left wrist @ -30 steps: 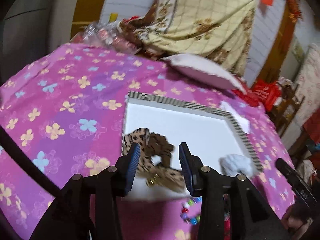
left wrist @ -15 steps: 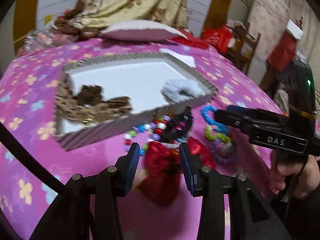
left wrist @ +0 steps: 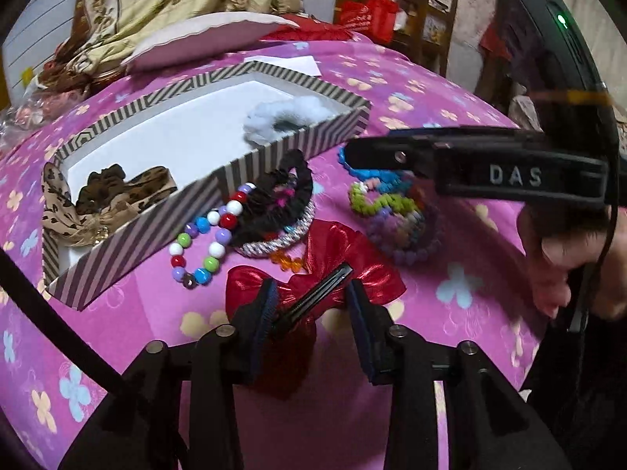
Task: Organize jewelry
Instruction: 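Grasp the red satin bow with the left tool while the right tool grasps the black scrunchie, then place the red bow and black scrunchie into the tray and open both tools, then grasp the multicolour bead bracelet with the left tool, then lift the bead bracelet with the left tool while the right tool grasps the blue bead bracelet, then lower both bracelets into the tray and open both tools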
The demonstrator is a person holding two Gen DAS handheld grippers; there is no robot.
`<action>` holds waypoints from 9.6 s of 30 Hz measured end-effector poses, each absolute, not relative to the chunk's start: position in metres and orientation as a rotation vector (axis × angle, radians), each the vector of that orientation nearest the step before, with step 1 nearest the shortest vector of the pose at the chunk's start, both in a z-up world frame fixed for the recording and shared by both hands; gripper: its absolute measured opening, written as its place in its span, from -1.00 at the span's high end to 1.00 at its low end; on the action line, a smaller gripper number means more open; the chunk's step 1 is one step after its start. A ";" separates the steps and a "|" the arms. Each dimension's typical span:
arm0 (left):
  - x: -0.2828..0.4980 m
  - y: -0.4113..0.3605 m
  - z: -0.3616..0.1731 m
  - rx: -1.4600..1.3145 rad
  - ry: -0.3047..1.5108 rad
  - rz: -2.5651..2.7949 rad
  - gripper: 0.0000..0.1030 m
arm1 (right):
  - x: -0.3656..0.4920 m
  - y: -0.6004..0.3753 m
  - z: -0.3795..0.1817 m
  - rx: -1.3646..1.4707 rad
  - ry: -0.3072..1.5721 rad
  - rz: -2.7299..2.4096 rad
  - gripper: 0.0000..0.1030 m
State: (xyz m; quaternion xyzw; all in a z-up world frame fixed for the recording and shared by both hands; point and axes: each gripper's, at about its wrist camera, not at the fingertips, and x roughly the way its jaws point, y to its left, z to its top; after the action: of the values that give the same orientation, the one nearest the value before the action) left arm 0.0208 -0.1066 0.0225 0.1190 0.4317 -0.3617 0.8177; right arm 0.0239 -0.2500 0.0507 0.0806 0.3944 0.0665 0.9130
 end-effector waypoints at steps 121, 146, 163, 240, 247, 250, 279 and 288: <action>0.133 -0.025 0.061 -0.348 0.799 -0.429 0.00 | 0.039 -0.289 0.092 0.157 0.678 -0.080 -0.64; 0.057 -0.090 0.013 0.212 0.890 -0.595 0.22 | -0.015 -0.351 0.047 0.340 0.855 -0.151 -0.64; 0.049 -0.081 0.026 0.173 0.891 -0.611 0.92 | -0.010 -0.345 0.046 0.336 0.860 -0.136 -0.64; 0.061 -0.049 0.054 -0.134 0.825 -0.599 0.92 | 0.003 -0.264 0.076 0.072 0.647 0.191 0.78; 0.053 -0.049 0.065 -0.160 0.778 -0.643 0.92 | 0.000 -0.265 0.081 0.091 0.627 0.192 0.78; 0.051 -0.049 0.080 -0.183 0.729 -0.656 0.92 | 0.001 -0.267 0.087 0.117 0.601 0.202 0.78; 0.168 -0.107 0.035 -0.173 0.911 -0.470 0.92 | 0.211 -0.263 0.068 0.281 0.790 0.238 0.78; 0.171 -0.104 0.025 -0.165 0.935 -0.440 0.92 | 0.219 -0.299 0.041 0.314 0.869 0.099 0.78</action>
State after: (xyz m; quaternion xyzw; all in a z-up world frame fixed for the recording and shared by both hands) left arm 0.1711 -0.1040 0.0249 -0.0789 0.4463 -0.2099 0.8663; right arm 0.2193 -0.2993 0.0412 0.1513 0.4192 0.0477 0.8939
